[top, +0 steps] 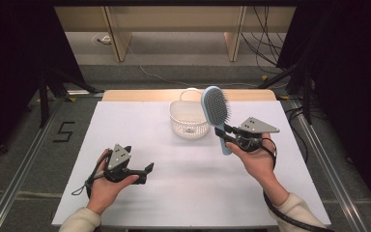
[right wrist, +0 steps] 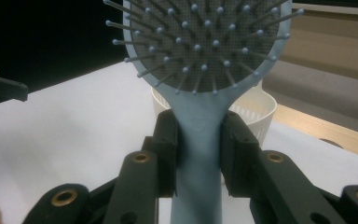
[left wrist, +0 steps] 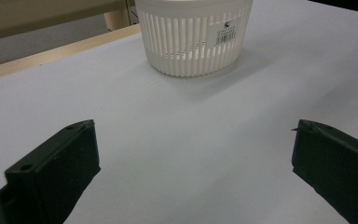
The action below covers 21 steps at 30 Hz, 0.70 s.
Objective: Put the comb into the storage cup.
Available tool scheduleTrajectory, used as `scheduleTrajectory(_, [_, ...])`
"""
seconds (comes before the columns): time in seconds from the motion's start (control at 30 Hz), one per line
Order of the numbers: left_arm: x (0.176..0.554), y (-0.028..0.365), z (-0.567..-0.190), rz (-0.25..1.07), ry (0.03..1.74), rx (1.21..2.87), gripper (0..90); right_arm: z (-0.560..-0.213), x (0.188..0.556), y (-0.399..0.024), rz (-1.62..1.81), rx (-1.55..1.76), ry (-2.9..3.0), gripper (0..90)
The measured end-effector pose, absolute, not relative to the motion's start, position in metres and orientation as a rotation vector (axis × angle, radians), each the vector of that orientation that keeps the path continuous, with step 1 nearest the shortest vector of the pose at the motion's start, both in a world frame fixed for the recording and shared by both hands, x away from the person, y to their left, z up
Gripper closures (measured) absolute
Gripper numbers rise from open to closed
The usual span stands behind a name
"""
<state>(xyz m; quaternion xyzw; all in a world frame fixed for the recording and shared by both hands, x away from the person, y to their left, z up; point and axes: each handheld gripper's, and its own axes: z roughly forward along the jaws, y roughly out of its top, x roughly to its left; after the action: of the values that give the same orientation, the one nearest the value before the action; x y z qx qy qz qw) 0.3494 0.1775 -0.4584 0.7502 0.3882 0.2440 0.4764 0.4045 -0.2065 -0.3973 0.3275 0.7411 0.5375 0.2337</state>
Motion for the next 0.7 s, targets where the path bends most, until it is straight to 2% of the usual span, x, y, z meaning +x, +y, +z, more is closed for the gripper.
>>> scheduleTrajectory(0.7, [0.3497,0.1775,-0.4586,0.594,0.950,1.832,0.2,-0.3938,0.4104,-0.2034,1.485,0.900,2.010,70.7])
